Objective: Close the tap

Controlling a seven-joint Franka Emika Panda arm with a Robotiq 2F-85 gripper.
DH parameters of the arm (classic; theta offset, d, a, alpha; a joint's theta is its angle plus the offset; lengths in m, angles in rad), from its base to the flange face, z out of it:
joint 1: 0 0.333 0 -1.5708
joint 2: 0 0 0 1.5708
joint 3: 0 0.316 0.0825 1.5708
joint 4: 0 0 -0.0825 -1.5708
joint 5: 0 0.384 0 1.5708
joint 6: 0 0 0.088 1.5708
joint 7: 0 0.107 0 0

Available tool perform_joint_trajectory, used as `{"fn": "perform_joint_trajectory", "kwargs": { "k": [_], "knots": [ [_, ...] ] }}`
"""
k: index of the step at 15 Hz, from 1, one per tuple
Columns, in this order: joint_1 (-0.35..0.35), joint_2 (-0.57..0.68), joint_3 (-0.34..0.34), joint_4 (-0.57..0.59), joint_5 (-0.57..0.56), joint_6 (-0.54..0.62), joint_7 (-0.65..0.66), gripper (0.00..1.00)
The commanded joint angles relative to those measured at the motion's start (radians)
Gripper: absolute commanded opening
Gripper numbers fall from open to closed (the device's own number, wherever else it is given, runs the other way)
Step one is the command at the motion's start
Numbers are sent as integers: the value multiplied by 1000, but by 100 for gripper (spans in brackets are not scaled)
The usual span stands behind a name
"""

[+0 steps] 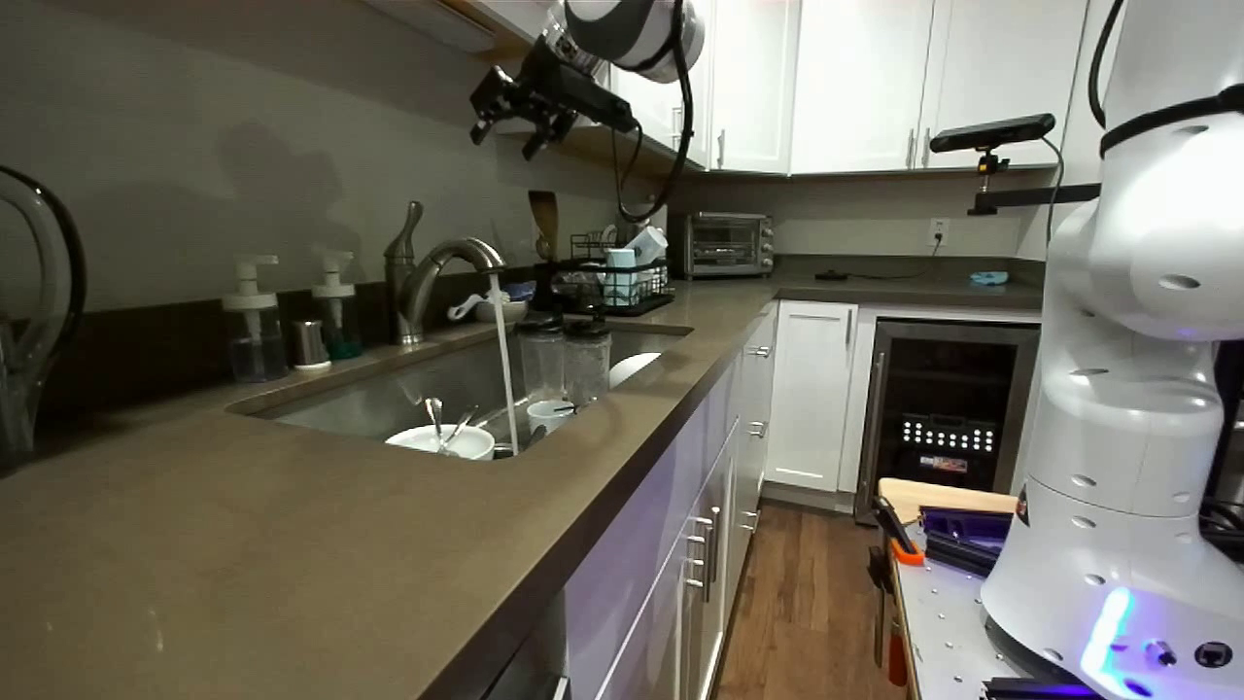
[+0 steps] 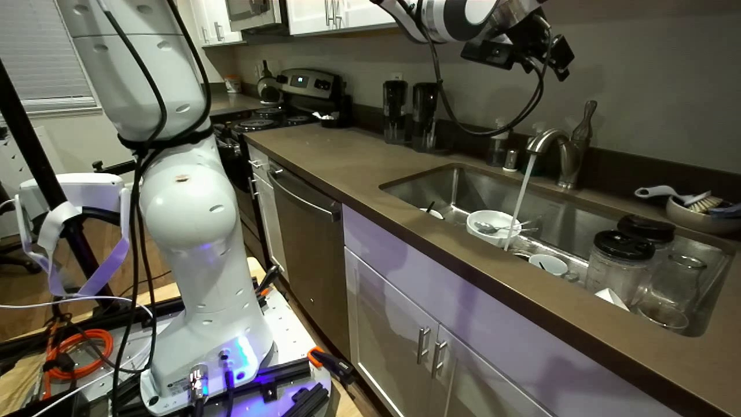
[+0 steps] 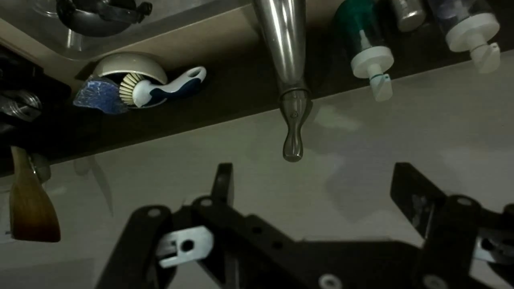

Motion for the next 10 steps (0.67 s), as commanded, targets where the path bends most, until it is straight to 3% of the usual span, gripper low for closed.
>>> {"fn": "perform_joint_trajectory", "kwargs": {
  "k": [1, 6, 10],
  "knots": [
    [-8, 35, 8, -12, -66, 129, 102, 100],
    [-5, 136, -21, 19, -202, 366, 266, 100],
    [21, 218, -60, 110, -187, 364, 274, 100]
  ]
}}
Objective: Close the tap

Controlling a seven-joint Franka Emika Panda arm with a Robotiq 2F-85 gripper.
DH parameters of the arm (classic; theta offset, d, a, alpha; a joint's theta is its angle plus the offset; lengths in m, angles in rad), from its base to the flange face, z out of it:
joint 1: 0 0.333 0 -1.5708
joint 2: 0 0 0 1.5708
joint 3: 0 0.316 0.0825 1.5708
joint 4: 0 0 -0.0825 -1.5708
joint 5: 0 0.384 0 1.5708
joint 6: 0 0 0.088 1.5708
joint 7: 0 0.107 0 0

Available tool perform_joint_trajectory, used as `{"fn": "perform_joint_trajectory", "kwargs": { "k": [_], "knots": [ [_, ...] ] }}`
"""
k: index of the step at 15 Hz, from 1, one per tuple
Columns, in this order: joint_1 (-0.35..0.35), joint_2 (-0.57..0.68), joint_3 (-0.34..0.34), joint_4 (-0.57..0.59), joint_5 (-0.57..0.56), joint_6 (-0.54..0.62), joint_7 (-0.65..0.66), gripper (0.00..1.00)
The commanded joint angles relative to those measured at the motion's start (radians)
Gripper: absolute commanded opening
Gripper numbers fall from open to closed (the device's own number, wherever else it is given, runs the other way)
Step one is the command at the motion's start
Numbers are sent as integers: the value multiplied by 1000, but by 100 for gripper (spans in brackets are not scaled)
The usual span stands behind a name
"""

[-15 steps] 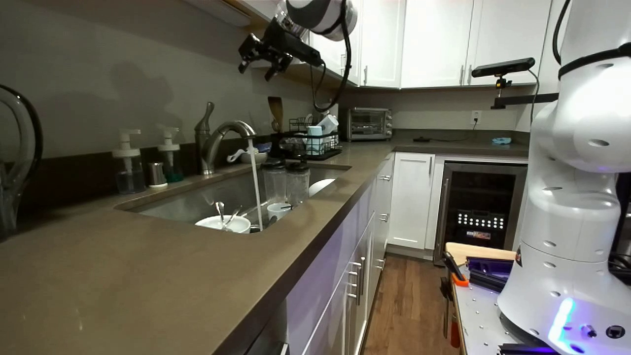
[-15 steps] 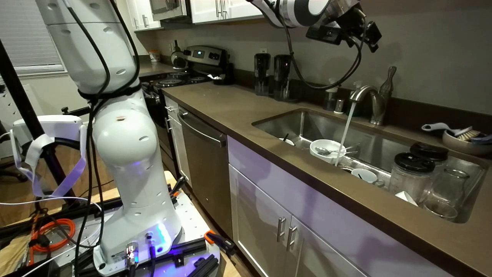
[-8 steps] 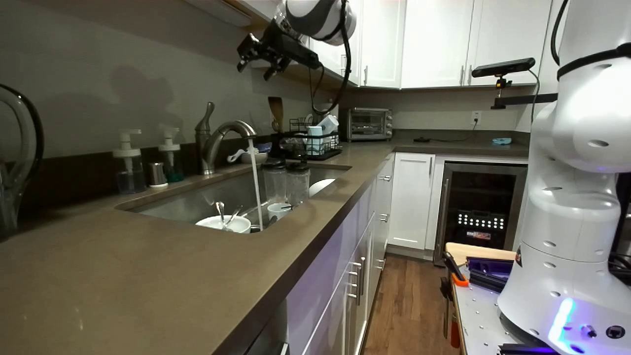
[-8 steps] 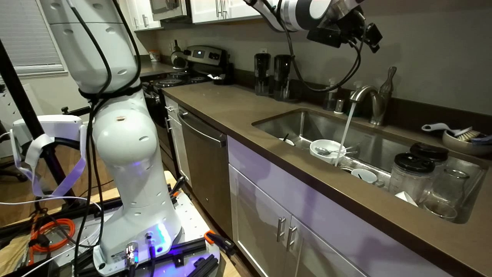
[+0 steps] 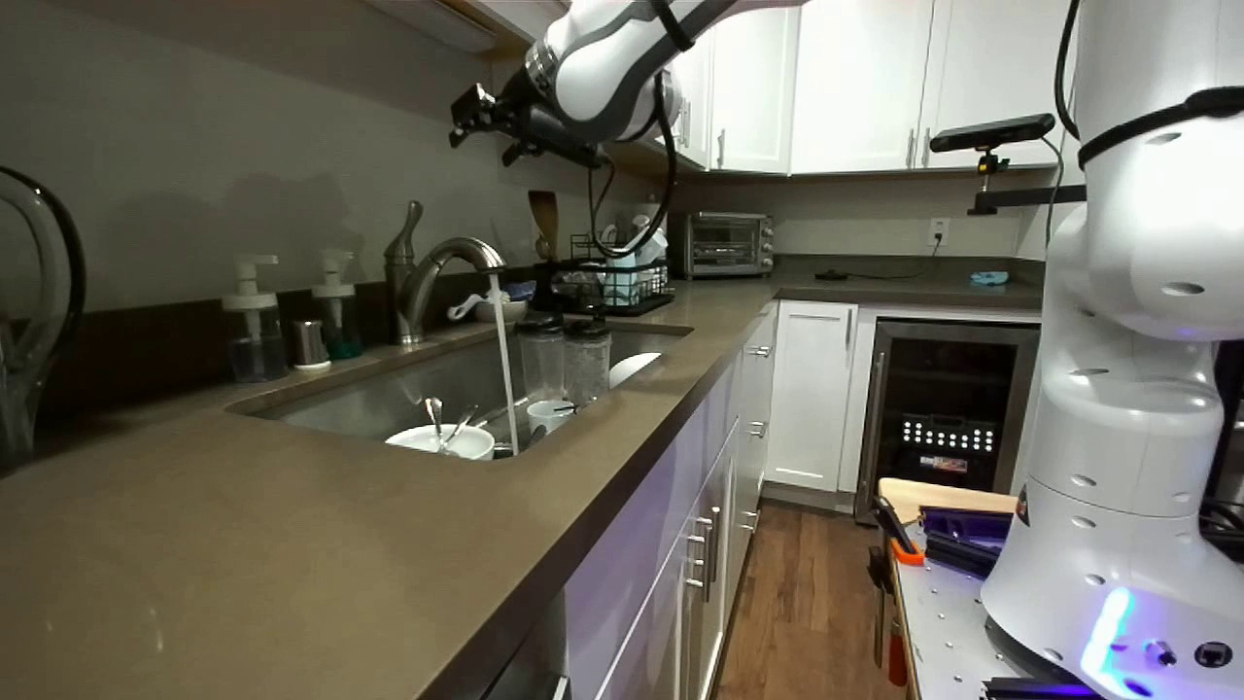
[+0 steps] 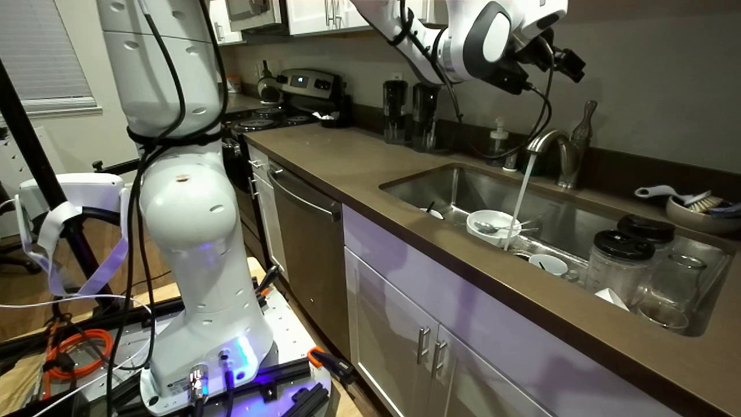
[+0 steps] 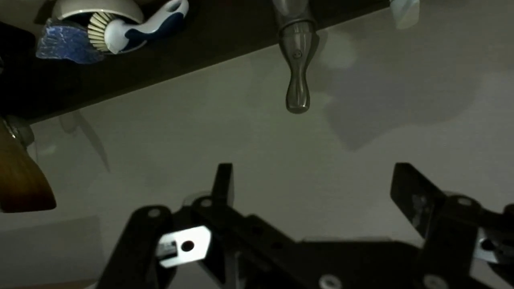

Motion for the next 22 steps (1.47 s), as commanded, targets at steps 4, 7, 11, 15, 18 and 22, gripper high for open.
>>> {"fn": "perform_joint_trajectory", "kwargs": {
  "k": [4, 7, 11, 15, 18, 22],
  "knots": [
    [28, 140, -32, 215, 2, -40, 16, 100],
    [25, 194, -20, 319, 6, -88, 7, 94],
    [14, 270, 1, 440, 18, -144, -4, 62],
    [1, 355, 15, 543, 24, -145, -9, 35],
    [-6, 414, 22, 606, 27, -125, -7, 16],
    [-31, 483, 52, 690, 33, -134, -13, 2]
  ]
}}
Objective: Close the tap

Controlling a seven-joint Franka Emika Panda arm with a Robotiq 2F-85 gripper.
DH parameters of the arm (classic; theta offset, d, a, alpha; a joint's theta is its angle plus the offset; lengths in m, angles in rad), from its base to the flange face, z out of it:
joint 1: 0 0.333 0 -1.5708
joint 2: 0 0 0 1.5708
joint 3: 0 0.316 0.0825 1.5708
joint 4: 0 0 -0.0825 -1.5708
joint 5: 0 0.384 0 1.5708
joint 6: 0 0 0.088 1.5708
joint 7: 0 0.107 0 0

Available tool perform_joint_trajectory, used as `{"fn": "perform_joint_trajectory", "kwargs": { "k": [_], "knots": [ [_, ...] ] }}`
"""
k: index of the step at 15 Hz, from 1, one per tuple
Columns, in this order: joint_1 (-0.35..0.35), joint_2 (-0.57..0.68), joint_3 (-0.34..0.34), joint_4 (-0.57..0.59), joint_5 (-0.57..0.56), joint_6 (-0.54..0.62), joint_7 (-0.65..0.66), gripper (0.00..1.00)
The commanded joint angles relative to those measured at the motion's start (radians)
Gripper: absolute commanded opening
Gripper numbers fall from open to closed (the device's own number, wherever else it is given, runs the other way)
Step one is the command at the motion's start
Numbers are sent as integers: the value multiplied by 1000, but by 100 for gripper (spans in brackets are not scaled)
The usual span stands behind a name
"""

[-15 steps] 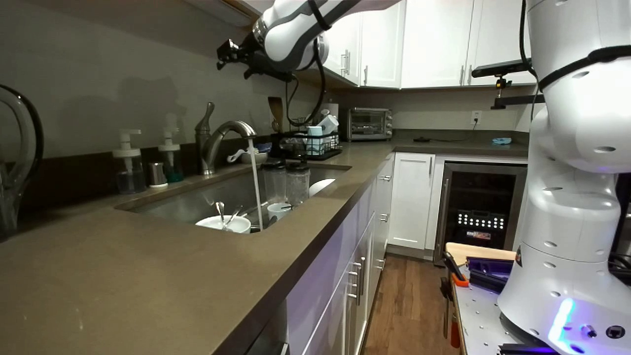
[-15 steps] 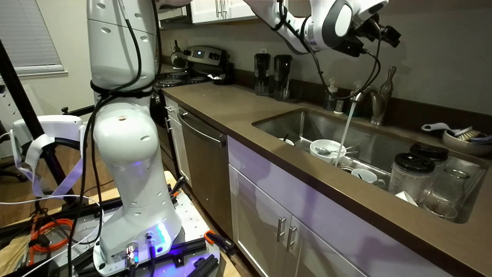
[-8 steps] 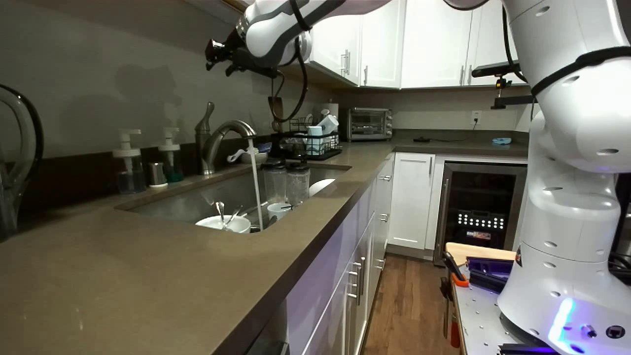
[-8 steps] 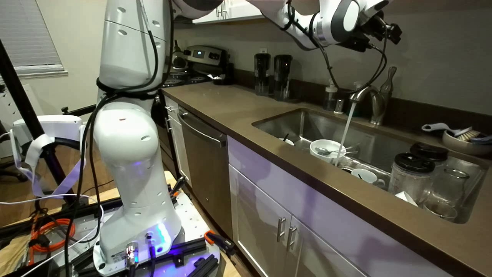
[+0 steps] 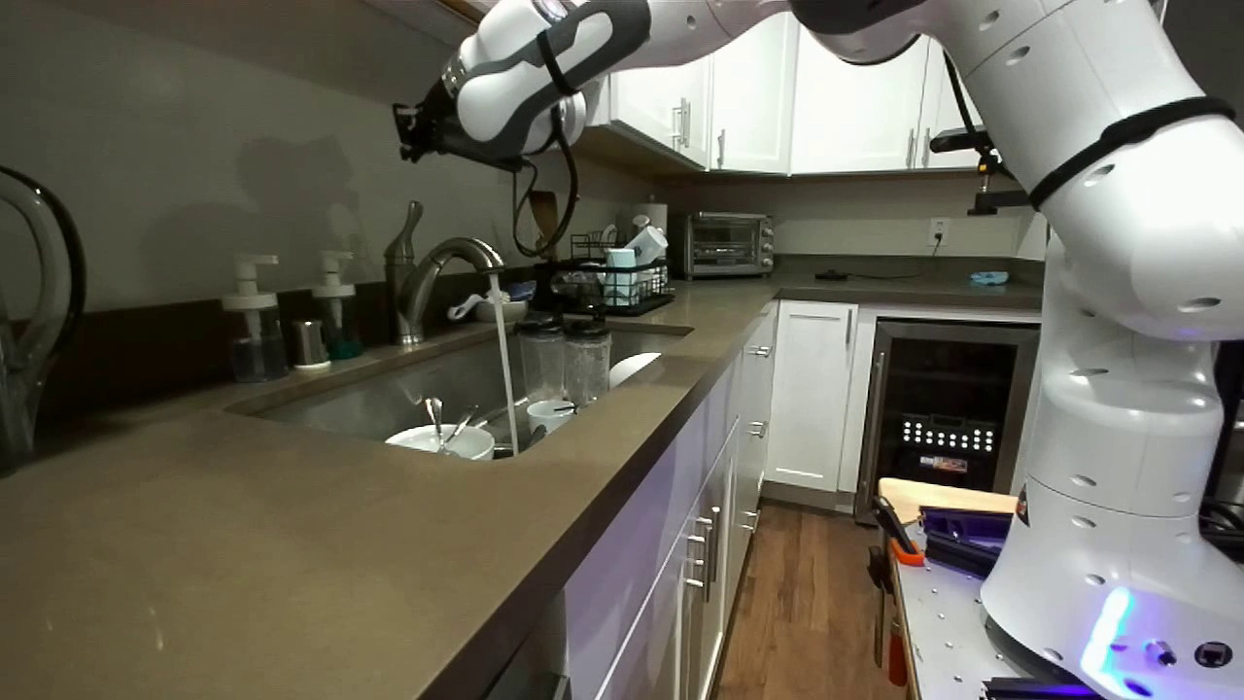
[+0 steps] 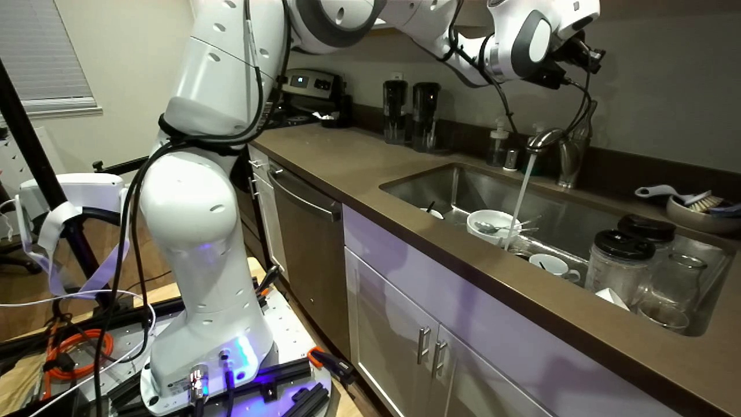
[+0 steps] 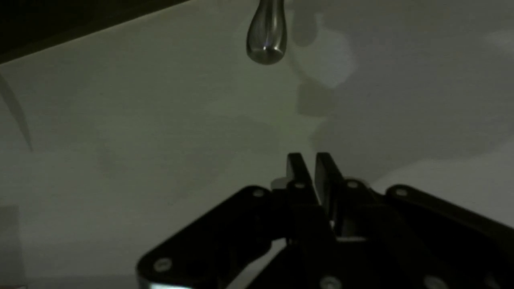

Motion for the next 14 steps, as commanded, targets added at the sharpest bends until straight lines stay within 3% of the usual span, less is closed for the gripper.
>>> {"fn": "perform_joint_trajectory", "kwargs": {
  "k": [1, 3, 4, 8, 14],
  "knots": [
    [-41, 80, 49, 114, 25, -5, -18, 1],
    [-56, 113, 67, 160, 23, -12, -21, 3],
    [-35, 131, 46, 184, 104, -15, -86, 3],
    [-44, 194, 46, 278, 181, -54, -136, 5],
    [-52, 251, 27, 387, 192, -186, -164, 4]
  ]
}}
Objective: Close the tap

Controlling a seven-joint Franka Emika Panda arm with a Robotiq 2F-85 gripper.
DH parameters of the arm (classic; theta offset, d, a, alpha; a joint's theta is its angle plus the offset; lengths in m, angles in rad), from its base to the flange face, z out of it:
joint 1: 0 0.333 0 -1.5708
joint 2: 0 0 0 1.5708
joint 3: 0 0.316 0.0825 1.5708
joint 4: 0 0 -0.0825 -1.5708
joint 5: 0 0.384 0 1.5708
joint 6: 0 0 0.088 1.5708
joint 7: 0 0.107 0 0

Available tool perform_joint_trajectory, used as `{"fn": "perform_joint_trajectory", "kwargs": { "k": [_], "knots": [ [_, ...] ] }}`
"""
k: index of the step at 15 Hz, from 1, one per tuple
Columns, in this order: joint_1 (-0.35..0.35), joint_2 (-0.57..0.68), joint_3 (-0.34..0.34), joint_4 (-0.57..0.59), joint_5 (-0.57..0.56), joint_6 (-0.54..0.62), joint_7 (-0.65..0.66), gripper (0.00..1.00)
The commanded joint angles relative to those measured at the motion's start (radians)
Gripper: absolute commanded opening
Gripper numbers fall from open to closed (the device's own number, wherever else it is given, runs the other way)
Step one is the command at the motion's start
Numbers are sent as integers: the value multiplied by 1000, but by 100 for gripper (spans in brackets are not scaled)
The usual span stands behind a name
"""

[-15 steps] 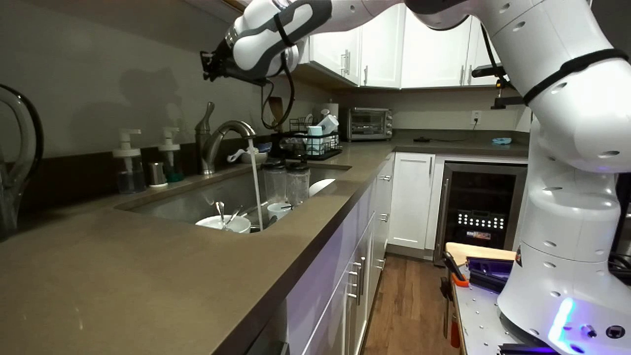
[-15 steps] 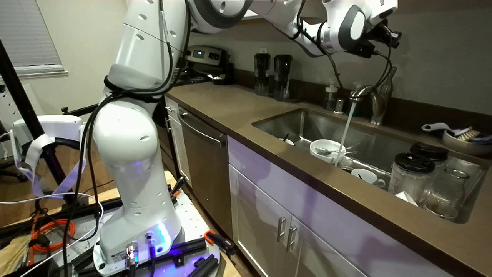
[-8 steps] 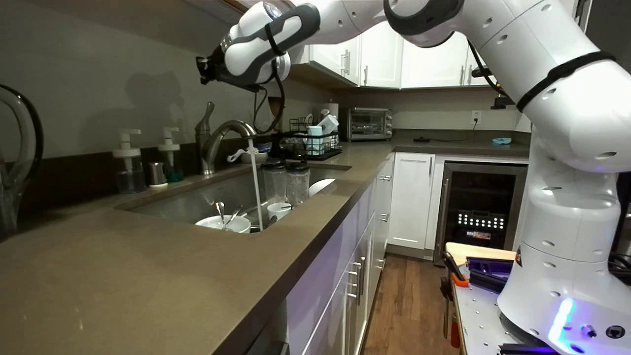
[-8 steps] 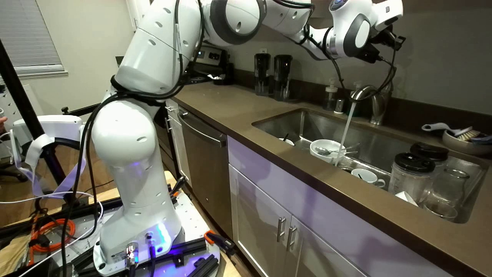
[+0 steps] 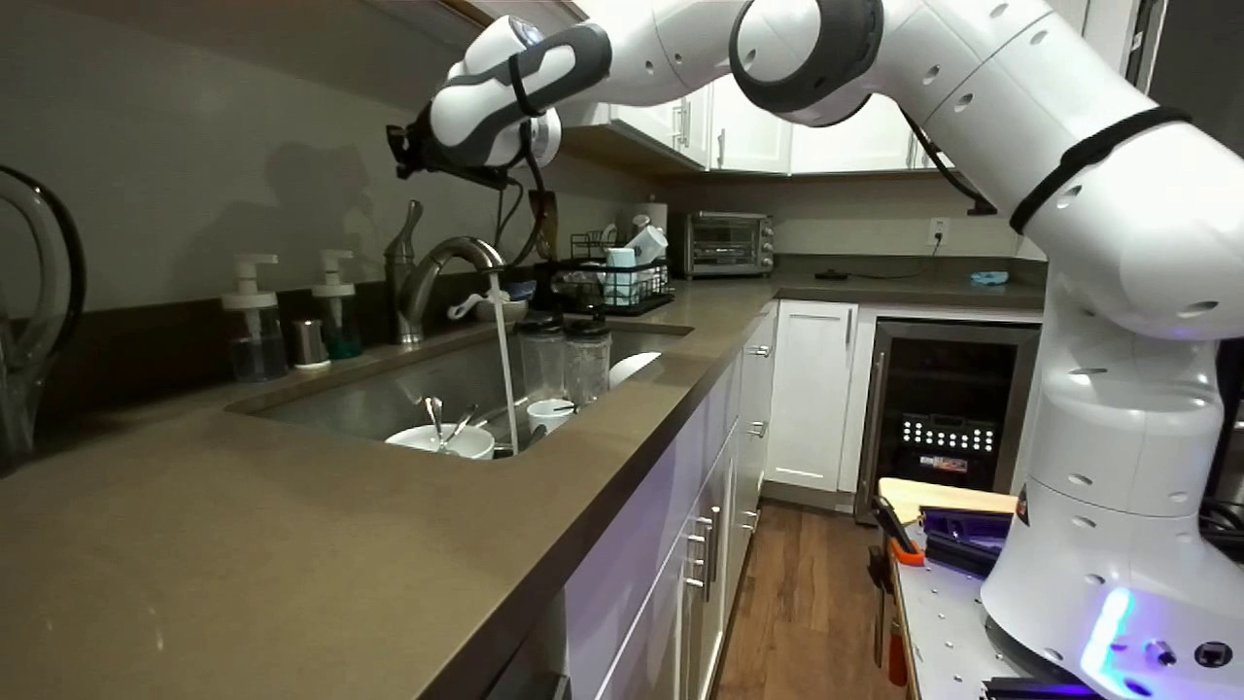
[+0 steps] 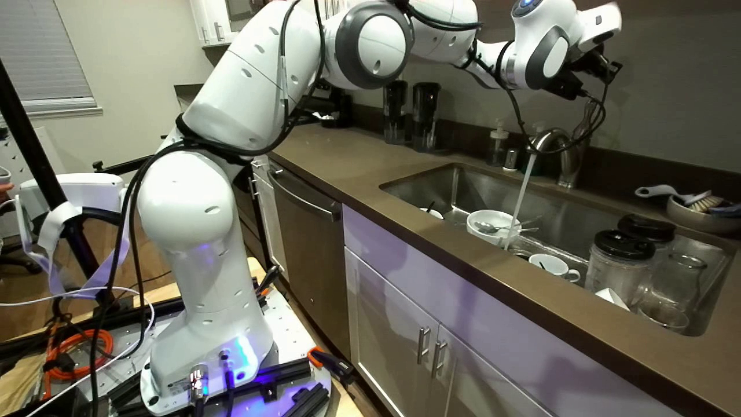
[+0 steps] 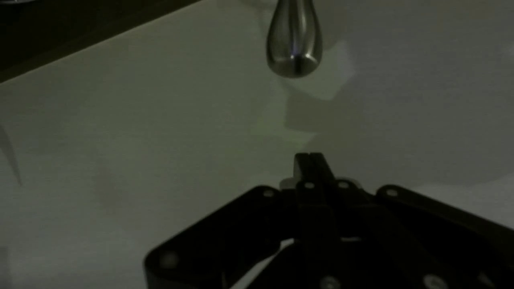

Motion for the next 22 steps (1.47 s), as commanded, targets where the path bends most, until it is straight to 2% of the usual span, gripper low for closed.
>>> {"fn": "perform_joint_trajectory", "kwargs": {
  "k": [1, 9, 15, 22],
  "knots": [
    [-8, 47, -11, 101, 25, -93, -53, 4],
    [-31, 95, 13, 202, 32, -219, -90, 5],
    [-43, 114, 64, 204, 12, -233, -88, 4],
    [-30, 64, 31, 143, -13, -283, -63, 4]
  ]
}}
